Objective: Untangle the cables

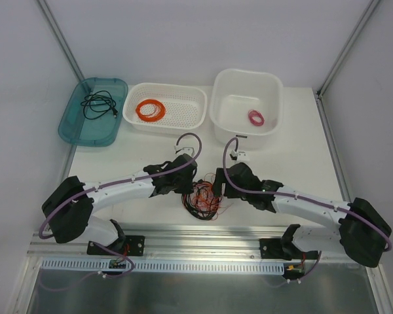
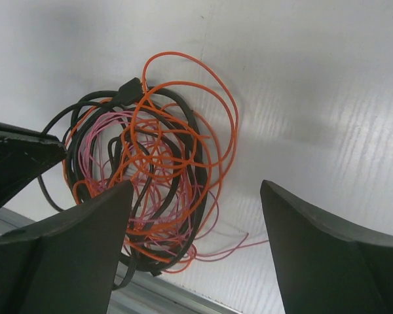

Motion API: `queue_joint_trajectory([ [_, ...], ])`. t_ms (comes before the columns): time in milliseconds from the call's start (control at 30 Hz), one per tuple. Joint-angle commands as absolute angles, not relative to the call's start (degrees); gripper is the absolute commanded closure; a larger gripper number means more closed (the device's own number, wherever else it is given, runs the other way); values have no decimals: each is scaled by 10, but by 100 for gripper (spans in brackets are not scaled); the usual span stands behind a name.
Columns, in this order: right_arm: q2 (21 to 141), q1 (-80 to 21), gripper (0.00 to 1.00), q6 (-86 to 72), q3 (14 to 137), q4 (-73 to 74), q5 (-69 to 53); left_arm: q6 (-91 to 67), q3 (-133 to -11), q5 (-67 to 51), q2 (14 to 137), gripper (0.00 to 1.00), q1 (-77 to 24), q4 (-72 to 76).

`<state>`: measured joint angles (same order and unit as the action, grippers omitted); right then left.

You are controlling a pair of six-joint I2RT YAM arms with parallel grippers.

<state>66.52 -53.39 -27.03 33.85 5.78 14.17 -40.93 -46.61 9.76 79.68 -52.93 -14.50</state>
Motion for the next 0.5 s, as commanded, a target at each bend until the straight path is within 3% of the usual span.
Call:
queue_joint_trajectory([
  [0,705,-532,18,-306,352,3,133,-408,-483,124,805,91,-537,-140],
  [67,723,-532,18,-309,353,-14,132,-408,-483,128,788,100,-541,-141],
  [267,800,-527,28,-323,360,-39,113,-400,-490,136,708,100,-545,-145],
  [467,838,-512,72,-332,357,-45,86,-368,-524,172,612,100,-545,-176],
])
